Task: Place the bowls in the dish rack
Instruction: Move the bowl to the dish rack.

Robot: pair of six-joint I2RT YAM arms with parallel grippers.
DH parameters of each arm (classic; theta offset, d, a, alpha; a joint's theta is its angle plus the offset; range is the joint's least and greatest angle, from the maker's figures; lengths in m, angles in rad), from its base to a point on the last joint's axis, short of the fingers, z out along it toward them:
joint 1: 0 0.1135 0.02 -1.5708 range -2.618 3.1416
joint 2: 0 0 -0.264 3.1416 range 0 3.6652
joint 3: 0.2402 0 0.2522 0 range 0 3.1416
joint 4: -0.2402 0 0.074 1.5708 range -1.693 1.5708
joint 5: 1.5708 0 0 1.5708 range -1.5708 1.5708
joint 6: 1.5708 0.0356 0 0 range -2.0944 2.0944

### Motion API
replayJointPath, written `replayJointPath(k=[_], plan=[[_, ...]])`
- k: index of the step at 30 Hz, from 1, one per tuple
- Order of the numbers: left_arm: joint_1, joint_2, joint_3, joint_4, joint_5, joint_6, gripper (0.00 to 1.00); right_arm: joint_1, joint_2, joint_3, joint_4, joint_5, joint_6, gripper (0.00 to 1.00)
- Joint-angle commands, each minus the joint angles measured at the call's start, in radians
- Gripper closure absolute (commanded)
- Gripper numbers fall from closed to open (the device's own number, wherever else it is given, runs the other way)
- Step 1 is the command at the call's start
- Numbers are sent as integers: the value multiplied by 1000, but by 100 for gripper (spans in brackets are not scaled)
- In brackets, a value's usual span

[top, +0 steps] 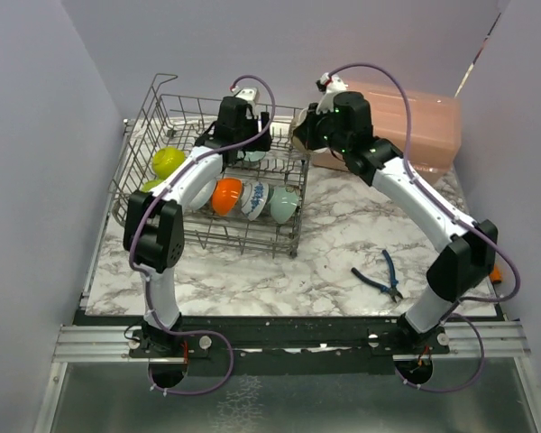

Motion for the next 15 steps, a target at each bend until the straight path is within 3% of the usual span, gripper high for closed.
replayJointPath(k=[1, 7, 13, 15], plan=[[-16, 141, 143, -111, -100, 33, 33, -7, -145, -33, 93, 133, -65, 100], [-43, 295, 300, -213, -191, 96, 35, -7, -259, -112, 59, 283, -154, 100], [-67, 412, 413, -290, -255, 152, 38, -7, -295, -153, 57, 287, -161, 100], [-73, 435, 427, -296, -265, 165, 45, -7, -293, -162, 55, 292, -161, 100]])
